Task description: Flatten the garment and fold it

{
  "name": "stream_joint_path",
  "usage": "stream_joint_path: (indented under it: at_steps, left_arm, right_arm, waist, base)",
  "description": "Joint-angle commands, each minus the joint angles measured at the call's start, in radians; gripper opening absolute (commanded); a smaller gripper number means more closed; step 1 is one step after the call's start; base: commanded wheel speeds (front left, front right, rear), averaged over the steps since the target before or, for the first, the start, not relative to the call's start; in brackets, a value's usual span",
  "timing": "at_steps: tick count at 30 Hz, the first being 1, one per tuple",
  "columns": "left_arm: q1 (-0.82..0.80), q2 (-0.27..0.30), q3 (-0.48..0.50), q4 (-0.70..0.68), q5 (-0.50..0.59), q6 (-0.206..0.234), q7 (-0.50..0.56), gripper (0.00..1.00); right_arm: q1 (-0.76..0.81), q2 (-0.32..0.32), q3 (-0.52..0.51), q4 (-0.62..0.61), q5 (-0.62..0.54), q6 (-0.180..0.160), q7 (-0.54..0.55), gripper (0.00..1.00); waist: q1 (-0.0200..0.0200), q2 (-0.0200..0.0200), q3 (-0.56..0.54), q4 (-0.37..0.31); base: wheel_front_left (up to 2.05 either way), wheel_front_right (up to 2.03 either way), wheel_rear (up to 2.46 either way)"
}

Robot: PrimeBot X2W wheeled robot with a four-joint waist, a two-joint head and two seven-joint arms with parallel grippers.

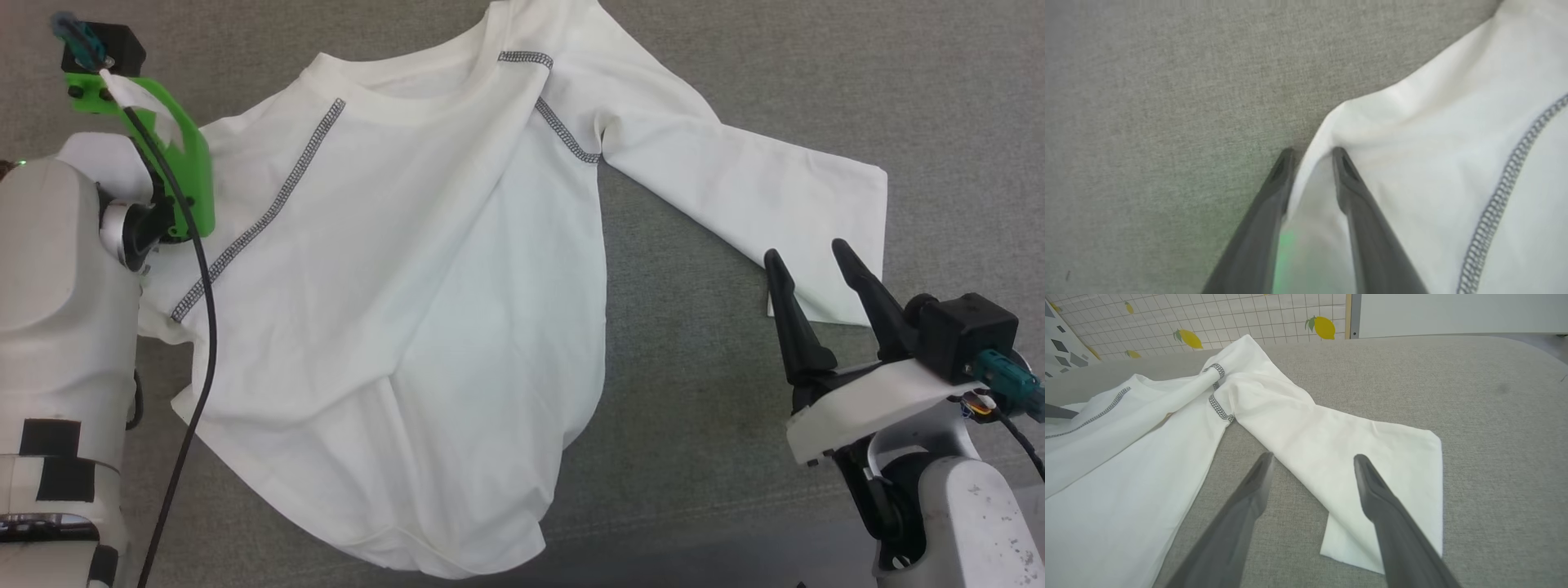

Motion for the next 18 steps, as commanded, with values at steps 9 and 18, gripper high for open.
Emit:
stream_joint_path:
  at_steps: [9, 18]
  left_arm:
    - [0.101, 0.063, 0.032, -0.121, -0.016, 0.03, -0.151, 0.0]
    - [0.194, 0.043, 0.066, -0.214, -0.062, 0.047, -0.281, 0.0]
  right_arm:
    - [-0.048, 0.002, -0.009, -0.018, -0.012, -0.002, -0.006, 1.0]
    - [-0.242, -0.009, 0.012, 0.041, -0.088, -0.002, 0.073, 1.0]
  waist:
    - [0.0001, -0.0001, -0.013, 0.053]
    - [0.0001, -0.0001, -0.028, 0.142]
  base:
    - [0.0, 0.0, 0.0]
    - [0.0, 0.0, 0.0]
